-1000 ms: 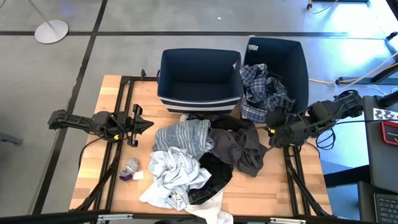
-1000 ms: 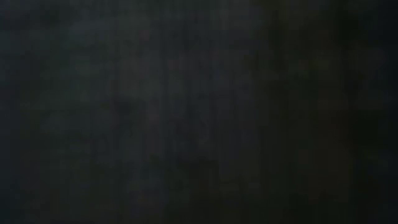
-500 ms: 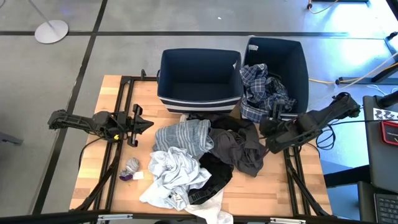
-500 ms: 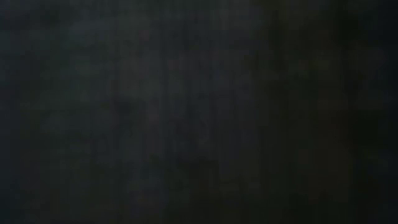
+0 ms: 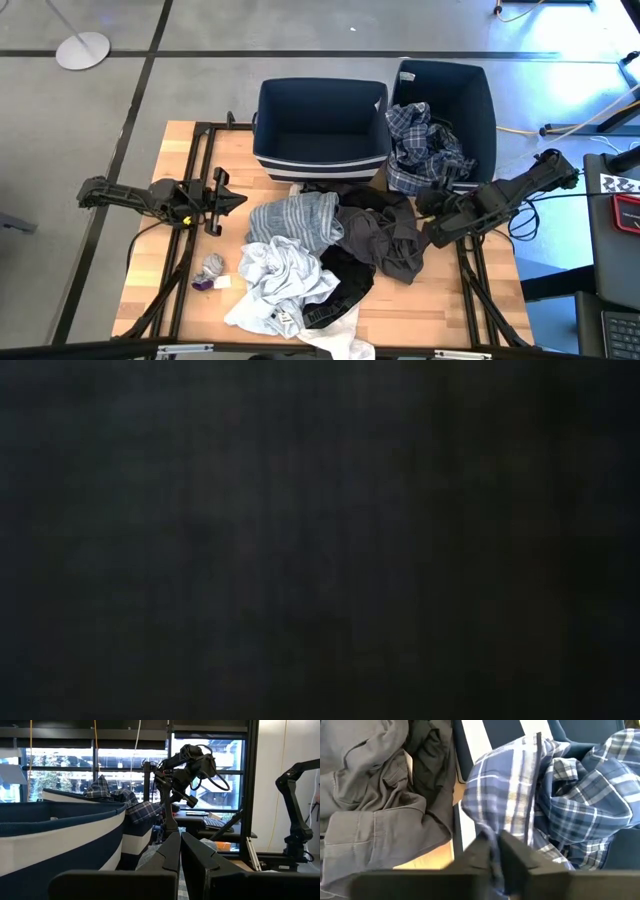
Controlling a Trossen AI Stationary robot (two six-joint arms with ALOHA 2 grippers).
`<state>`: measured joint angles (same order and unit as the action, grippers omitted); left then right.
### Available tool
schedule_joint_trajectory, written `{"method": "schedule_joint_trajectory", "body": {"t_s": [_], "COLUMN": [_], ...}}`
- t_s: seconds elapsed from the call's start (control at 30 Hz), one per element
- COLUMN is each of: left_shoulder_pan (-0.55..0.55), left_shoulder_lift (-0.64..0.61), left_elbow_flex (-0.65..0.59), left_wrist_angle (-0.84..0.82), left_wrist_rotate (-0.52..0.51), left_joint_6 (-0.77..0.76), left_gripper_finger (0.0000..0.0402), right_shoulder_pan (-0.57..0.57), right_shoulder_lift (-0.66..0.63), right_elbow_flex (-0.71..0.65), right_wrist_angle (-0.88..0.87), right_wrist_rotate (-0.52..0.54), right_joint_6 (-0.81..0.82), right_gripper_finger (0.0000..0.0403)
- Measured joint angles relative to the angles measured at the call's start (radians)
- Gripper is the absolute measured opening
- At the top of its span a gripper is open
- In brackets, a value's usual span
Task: Sort clothes
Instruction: Put the blue checkered polo into the right blue laundry organizer
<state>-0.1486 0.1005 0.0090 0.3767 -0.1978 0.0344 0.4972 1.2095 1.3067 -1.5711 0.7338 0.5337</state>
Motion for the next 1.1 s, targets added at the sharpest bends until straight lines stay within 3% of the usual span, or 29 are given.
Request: {"method": "schedule_joint_trajectory", "body": {"t_s": [0.07,0.23,0.37,0.7,0.9,1.1], "left_shoulder_pan": [0.000,0.000,0.000,0.000,0.000,0.000], "left_shoulder_lift": [0.000,0.000,0.000,0.000,0.000,0.000], "left_elbow_flex": [0.000,0.000,0.000,0.000,0.000,0.000], "left_wrist_angle": [0.000,0.000,0.001,0.006,0.006,0.009], "left_wrist_rotate": [0.000,0.000,0.000,-0.008,-0.008,-0.008], "left_joint_6": [0.002,0.003,0.018,0.019,0.033,0.045], "left_gripper_finger": [0.0004,0.0004,0.0004,0.0004,0.0004,0.0004], "right_shoulder_pan": [0.000,-0.014,-0.074,-0.428,-0.699,-0.910], "right_shoulder_lift": [0.000,0.000,0.000,-0.001,0.009,0.032], "right_elbow_flex": [0.000,0.022,0.100,0.276,0.277,0.219], "right_wrist_angle": [0.000,0.000,0.000,0.004,0.016,0.215], "right_wrist_rotate": [0.013,0.164,0.260,0.444,0.357,0.118], "right_joint_6": [-0.015,0.038,0.034,-0.048,-0.120,-0.251], "right_gripper_finger": [0.0011,0.0025,0.0007,0.0011,0.0007,0.0011]}}
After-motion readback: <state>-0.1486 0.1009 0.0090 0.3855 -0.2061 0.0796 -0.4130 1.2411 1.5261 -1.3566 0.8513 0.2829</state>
